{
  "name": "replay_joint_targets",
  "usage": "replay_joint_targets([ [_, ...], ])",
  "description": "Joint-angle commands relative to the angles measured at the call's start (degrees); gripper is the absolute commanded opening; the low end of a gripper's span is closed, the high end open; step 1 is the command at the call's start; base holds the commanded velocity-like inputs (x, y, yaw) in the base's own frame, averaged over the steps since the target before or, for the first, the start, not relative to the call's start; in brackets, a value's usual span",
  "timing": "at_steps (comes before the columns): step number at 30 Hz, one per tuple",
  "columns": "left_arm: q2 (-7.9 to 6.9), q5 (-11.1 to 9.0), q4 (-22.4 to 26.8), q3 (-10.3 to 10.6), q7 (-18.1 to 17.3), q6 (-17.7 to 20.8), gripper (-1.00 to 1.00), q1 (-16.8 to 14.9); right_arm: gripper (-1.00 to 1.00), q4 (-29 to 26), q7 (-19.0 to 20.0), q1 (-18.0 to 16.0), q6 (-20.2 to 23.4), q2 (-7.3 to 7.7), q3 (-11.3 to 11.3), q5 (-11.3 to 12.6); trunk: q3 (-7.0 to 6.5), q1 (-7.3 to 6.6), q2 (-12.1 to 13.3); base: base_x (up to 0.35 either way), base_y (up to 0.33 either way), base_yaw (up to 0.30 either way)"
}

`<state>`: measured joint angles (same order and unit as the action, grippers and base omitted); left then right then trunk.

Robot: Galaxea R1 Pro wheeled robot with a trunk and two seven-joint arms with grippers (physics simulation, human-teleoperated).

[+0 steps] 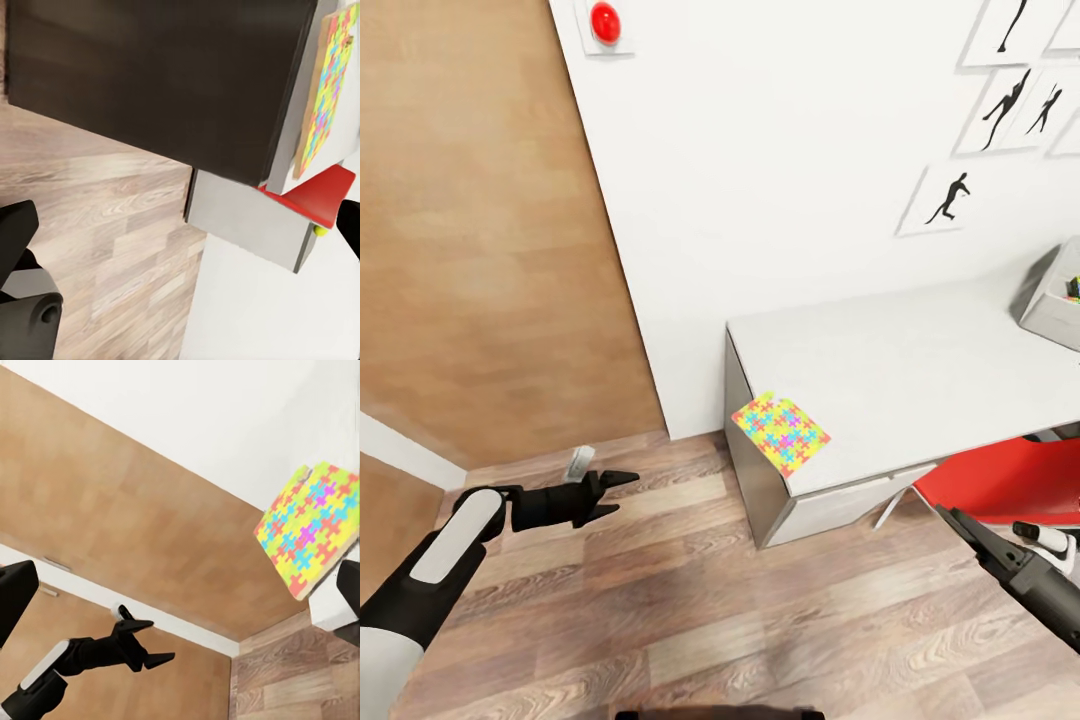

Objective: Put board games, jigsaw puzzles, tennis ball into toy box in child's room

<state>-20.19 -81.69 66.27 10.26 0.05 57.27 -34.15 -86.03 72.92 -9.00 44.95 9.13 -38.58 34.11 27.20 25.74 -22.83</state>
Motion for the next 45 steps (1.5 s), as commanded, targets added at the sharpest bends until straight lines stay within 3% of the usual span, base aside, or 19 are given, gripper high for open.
replay_joint_targets([
  [1, -0.04, -0.1, 0.0, 0.1, 0.0, 0.1, 1.00, -0.1, 1.00, -0.1, 0.3, 0.0, 0.5, -0.01, 0.0, 0.2, 0.08, 0.05, -0.1, 0.149, -0.185, 0.000],
  [14, 0.02, 0.0, 0.0, 0.0, 0.0, 0.1, 1.00, -0.1, 1.00, -0.6, 9.1, 0.1, 0.3, -0.10, -0.9, 0.3, -0.49, 0.05, -0.1, 0.057, -0.069, -0.076],
  [19, -0.02, 0.0, 0.0, -0.1, 0.0, 0.1, 1.00, -0.1, 1.00, -0.6, 9.7, 0.1, 0.2, -0.16, -1.9, 0.3, -0.91, 0.05, -0.1, 0.001, -0.002, -0.174],
  [33, -0.02, -0.1, 0.0, -0.1, 0.0, 0.1, 1.00, -0.1, 1.00, -0.6, 10.2, 0.1, 0.1, -0.25, -2.0, 0.2, -2.05, 0.05, -0.1, 0.086, 0.025, -0.177],
  [45, -0.01, -0.1, 0.0, -0.1, 0.2, 0.1, 1.00, 0.0, 1.00, -0.6, 10.3, 0.1, -0.2, -0.26, -2.1, 0.2, -2.15, 0.05, -0.1, 0.091, 0.006, -0.023],
])
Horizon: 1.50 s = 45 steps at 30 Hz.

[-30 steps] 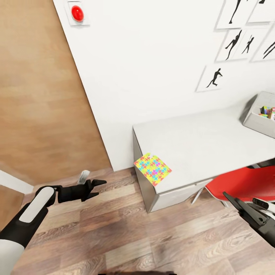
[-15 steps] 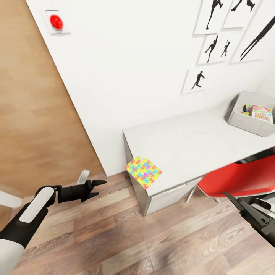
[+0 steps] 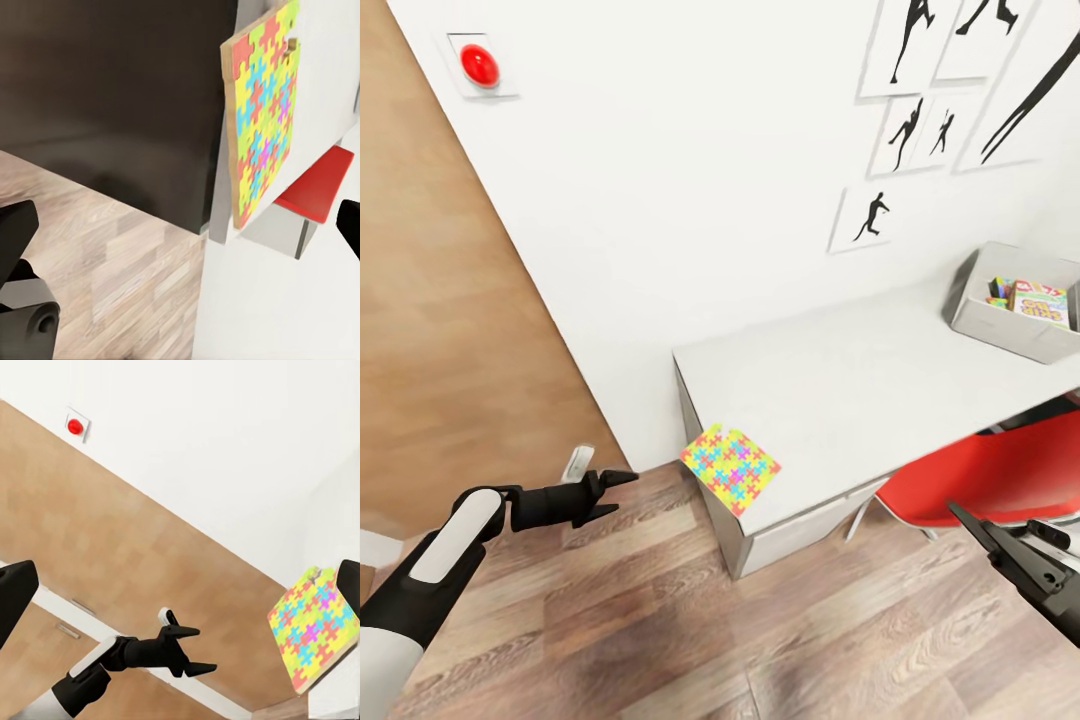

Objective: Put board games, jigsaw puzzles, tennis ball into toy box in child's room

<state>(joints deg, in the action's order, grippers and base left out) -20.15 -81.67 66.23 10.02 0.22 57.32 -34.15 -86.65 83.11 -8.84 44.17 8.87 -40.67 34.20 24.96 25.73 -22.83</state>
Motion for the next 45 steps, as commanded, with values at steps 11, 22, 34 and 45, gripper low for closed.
replay_joint_targets([
  [11, 0.01, -0.2, 0.0, 0.1, 0.1, 0.1, 1.00, 0.0, 1.00, 0.0, 0.2, 0.0, 0.6, -0.07, 0.1, 0.2, -0.03, 0.05, -0.1, 0.174, 0.000, 0.000],
  [22, 0.02, -0.5, 0.0, -0.2, 0.1, 0.4, 1.00, -0.1, 1.00, 0.0, 0.3, 0.0, 0.6, 0.00, 0.0, 0.2, -0.96, 0.05, -0.1, 0.048, 0.000, 0.000],
  [34, 0.02, -0.7, -0.1, -2.1, 0.1, 0.5, 1.00, -0.1, 1.00, -0.1, 0.9, 0.0, 0.5, 0.00, 0.0, 0.2, -0.26, 2.25, -4.1, 0.001, 0.000, 0.000],
  [45, 0.02, -0.8, -0.1, -2.1, 0.1, 0.8, 1.00, -0.1, 1.00, -0.1, 1.9, 0.0, -0.6, 0.00, 0.0, 0.1, -1.26, 2.25, -4.1, 0.000, 0.000, 0.000],
])
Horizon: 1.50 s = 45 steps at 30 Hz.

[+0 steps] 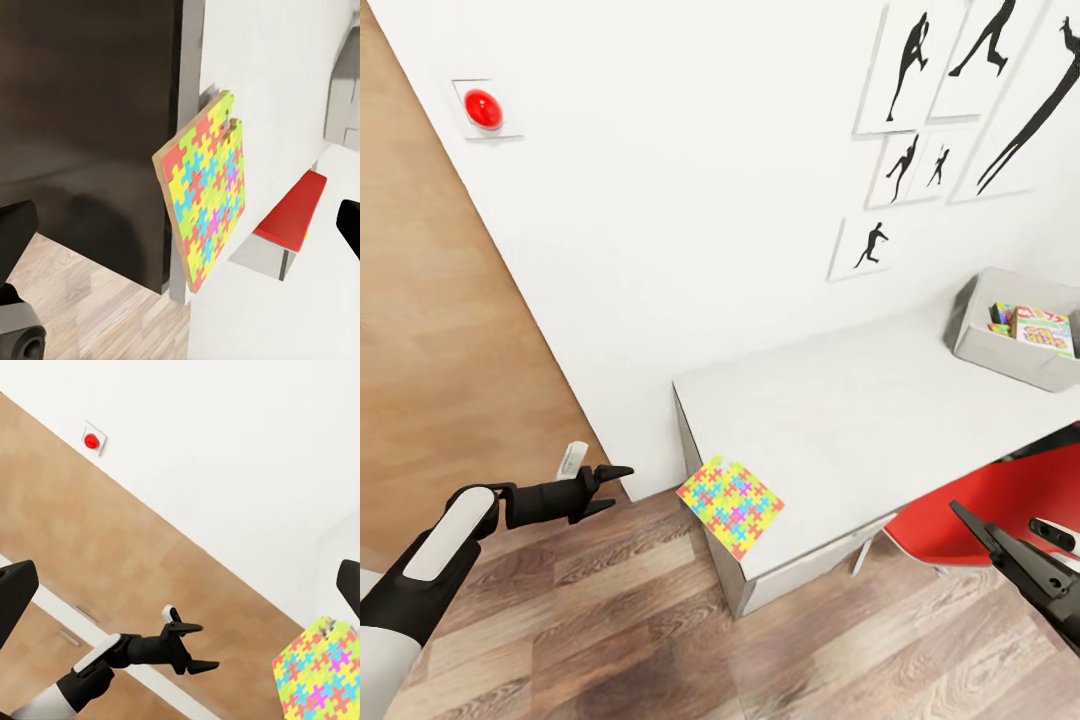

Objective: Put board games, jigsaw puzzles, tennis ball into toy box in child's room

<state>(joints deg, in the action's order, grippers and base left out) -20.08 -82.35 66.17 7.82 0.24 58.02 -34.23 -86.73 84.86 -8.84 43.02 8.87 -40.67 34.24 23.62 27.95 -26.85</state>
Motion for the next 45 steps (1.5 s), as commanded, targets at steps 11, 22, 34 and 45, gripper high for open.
replay_joint_targets([
  [11, 0.01, -0.3, 0.0, 0.1, 0.0, 0.2, 1.00, 0.0, 1.00, 0.0, 0.1, 0.0, 0.1, 0.01, 0.0, 0.1, -0.87, 0.03, -0.1, 0.000, 0.000, 0.000],
  [22, 0.95, -0.3, 0.0, 0.6, 0.0, 0.2, 1.00, 0.0, 1.00, 0.1, -0.2, 0.0, 0.1, 0.00, 0.0, 0.0, -0.97, 0.03, -0.1, -0.012, -0.088, 0.000],
  [34, 1.18, -0.3, 0.0, 0.6, 0.0, 0.2, 1.00, 0.0, 1.00, 0.1, -0.7, -0.1, 0.0, 0.01, 0.2, -0.6, -0.97, 0.03, -0.1, -0.002, -0.107, 0.000],
  [45, 1.18, -0.3, 0.0, 0.4, 0.0, 0.2, 1.00, 0.0, 1.00, 0.1, -0.8, -0.1, -0.1, -0.07, 0.3, -0.7, -0.43, 0.69, -1.3, 0.000, -0.009, 0.000],
])
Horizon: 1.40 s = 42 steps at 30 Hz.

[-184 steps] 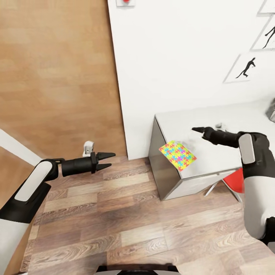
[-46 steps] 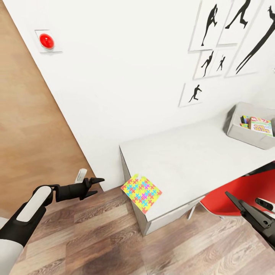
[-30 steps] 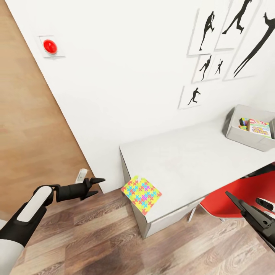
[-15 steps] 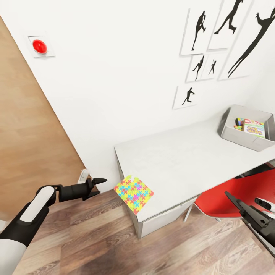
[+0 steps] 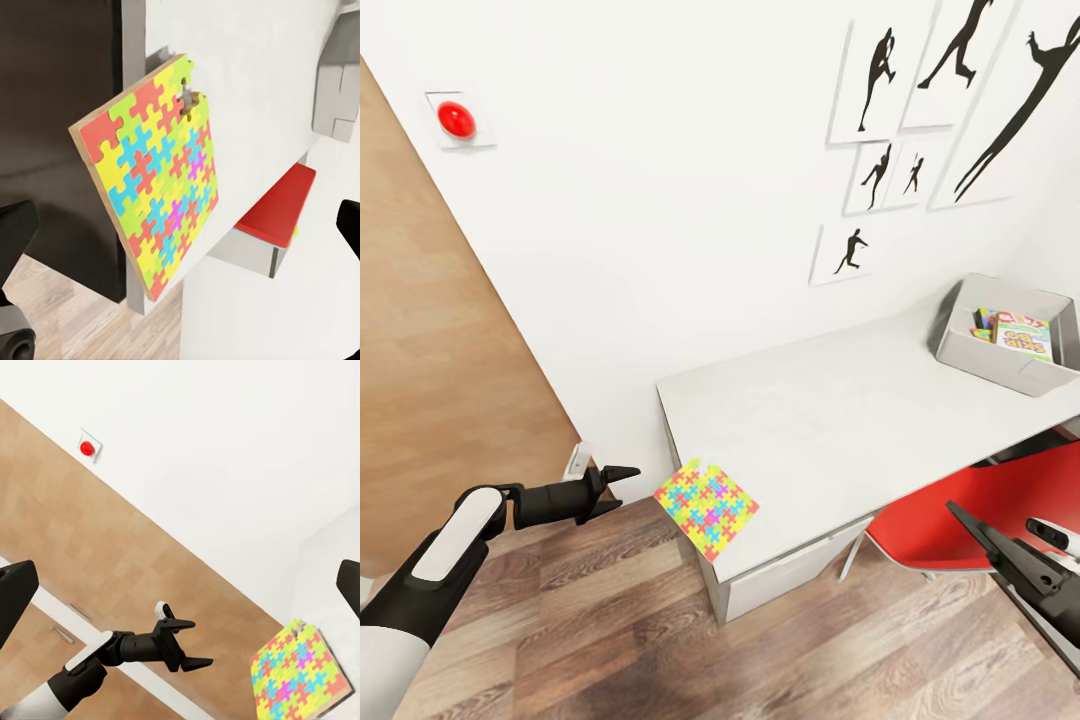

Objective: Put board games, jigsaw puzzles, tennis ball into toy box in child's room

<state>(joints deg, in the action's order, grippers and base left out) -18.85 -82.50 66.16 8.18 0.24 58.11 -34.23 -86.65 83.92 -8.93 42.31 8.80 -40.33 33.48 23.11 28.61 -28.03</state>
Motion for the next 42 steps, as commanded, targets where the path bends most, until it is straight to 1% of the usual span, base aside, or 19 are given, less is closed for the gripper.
replay_joint_targets([
  [1, -0.05, -0.1, 0.0, 0.1, 0.0, 0.1, 1.00, 0.0, 1.00, 0.0, 0.1, 0.0, 0.6, 0.00, 0.0, 0.1, 0.27, 0.25, -0.5, 0.000, 0.000, 0.000],
  [8, 0.14, 0.0, 0.0, 0.2, 0.1, 0.0, 1.00, 0.0, 1.00, 0.0, 0.1, 0.0, 0.6, 0.07, 0.0, 0.1, 1.52, 1.78, -3.3, 0.000, 0.000, 0.000],
  [12, 1.40, 0.2, -0.7, 0.3, 0.1, -0.2, 1.00, -0.1, 1.00, 0.0, 0.1, 0.0, 0.6, 0.08, -0.1, 0.1, 2.24, 2.66, -4.9, 0.000, 0.000, 0.000],
  [16, 3.47, 0.5, -4.2, 0.3, 0.1, -0.4, 1.00, -0.4, 1.00, 0.0, 0.1, 0.0, 0.6, 0.08, -0.1, 0.1, 2.96, 3.54, -6.5, 0.000, 0.000, 0.000],
  [18, 3.91, 0.6, -5.0, 0.3, 0.1, -0.5, 1.00, -0.4, 1.00, 0.0, 0.1, 0.0, 0.6, 0.08, -0.1, 0.1, 3.32, 3.98, -7.3, 0.000, 0.000, 0.000],
  [21, 4.23, 0.6, -5.8, 0.3, 0.0, -0.6, 1.00, -0.5, 1.00, 0.0, 0.1, 0.0, 0.6, 0.08, -0.1, 0.1, 3.86, 4.64, -8.5, 0.000, 0.000, 0.000],
  [31, 4.41, 0.6, -6.2, 0.4, 0.0, -0.8, 1.00, -0.5, 1.00, 0.1, 0.1, 0.0, 0.6, 0.08, -0.1, 0.1, 5.65, 6.84, -12.5, 0.000, 0.000, 0.000],
  [36, 4.50, 0.9, -8.1, 0.4, 0.0, -0.8, 1.00, -0.5, 1.00, 0.1, 0.1, 0.0, 0.6, 0.05, -0.1, 0.1, 6.55, 7.93, -14.5, 0.000, 0.000, 0.000],
  [38, 4.94, 0.9, -8.6, 0.4, 0.0, -0.9, 1.00, -0.5, 1.00, 0.1, 0.0, 0.0, 0.6, 0.07, -0.1, 0.0, 6.91, 8.37, -15.3, 0.000, 0.000, 0.000],
  [40, 5.96, 1.0, -8.8, 0.5, -0.1, -0.8, 1.00, -0.5, 1.00, 0.2, 0.0, 0.0, 0.6, 0.13, -0.2, 0.1, 7.27, 8.81, -16.1, 0.000, 0.000, 0.000],
  [42, 6.57, 1.0, -9.0, 0.5, -0.1, -0.8, 1.00, -0.5, 1.00, 0.2, 0.0, 0.0, 0.6, 0.13, -0.2, 0.0, 7.63, 9.25, -16.9, 0.000, 0.000, 0.000],
])
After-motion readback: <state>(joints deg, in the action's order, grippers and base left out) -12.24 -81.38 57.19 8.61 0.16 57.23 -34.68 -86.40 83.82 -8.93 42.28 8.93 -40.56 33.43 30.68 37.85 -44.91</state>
